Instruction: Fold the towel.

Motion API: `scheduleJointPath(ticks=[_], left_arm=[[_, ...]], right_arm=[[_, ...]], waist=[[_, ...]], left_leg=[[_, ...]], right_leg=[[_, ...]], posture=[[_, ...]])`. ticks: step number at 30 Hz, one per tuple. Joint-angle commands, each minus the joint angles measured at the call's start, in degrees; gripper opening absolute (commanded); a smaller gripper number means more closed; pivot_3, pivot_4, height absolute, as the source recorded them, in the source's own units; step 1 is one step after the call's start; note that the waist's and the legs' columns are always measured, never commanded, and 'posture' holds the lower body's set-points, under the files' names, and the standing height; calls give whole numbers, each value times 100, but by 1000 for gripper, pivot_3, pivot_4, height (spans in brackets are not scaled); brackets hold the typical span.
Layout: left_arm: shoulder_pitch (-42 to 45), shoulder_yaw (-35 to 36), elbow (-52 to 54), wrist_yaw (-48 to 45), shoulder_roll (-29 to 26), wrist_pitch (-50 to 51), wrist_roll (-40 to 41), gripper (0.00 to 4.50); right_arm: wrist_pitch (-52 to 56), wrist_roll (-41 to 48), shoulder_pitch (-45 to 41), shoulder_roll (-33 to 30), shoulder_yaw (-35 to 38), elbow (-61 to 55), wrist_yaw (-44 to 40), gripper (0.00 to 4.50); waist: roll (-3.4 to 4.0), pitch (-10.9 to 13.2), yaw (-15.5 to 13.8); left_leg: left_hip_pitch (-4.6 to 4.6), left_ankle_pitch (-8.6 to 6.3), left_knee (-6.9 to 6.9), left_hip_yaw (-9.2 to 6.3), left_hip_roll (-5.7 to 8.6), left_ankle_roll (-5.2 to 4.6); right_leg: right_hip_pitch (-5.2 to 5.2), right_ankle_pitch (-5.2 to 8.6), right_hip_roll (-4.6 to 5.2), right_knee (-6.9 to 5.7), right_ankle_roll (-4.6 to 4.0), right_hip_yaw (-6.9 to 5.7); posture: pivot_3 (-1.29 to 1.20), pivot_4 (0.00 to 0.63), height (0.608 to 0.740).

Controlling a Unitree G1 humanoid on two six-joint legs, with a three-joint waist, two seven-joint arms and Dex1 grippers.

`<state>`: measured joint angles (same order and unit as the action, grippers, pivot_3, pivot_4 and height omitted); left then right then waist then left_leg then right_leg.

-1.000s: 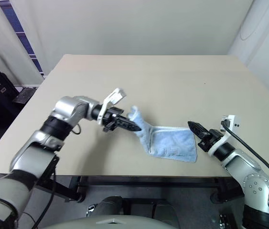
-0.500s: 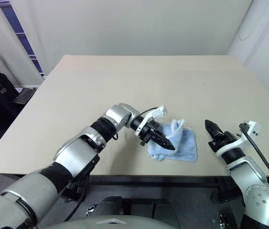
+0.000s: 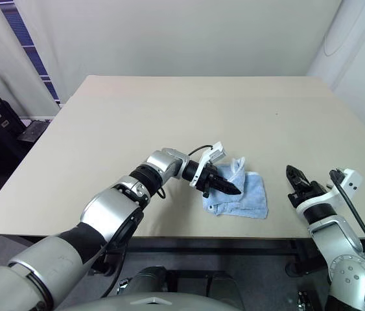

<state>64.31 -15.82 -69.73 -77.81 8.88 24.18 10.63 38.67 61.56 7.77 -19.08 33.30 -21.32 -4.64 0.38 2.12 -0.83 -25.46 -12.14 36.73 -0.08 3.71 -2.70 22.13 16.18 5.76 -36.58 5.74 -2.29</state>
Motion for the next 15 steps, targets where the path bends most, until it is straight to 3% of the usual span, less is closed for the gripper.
scheduleJointPath(ticks=[1, 12, 13, 15], left_arm=[[248, 90, 167, -485, 723, 145, 10, 23], [-35, 90, 59, 142, 1116, 6, -233, 23], [-49, 113, 70, 123, 1136, 7, -205, 556], [-29, 145, 123, -69, 1160, 150, -121, 1164]], right_arm=[[-132, -44, -102, 10, -52, -76, 46, 0], [-84, -131, -203, -90, -159, -6, 118, 0], [-83, -139, -201, -94, -159, -7, 115, 0], [-87, -174, -216, -95, -161, 11, 106, 0]], waist=[[1, 0, 1], [1, 0, -1], [1, 0, 0], [1, 0, 2]], left_leg=[[0, 0, 4, 0, 0, 0], [-2, -2, 19, -2, -2, -1], [-2, -2, 20, -2, -2, -1], [-2, -2, 23, -1, -2, 0]], right_leg=[[-1, 0, 0, 0, 0, 0], [-2, -1, 1, -14, 2, 0], [-1, -1, 1, -16, 2, 0], [-1, -1, 1, -20, 2, 0]], posture=[[0, 0, 722], [0, 0, 722], [0, 0, 722], [0, 0, 722]])
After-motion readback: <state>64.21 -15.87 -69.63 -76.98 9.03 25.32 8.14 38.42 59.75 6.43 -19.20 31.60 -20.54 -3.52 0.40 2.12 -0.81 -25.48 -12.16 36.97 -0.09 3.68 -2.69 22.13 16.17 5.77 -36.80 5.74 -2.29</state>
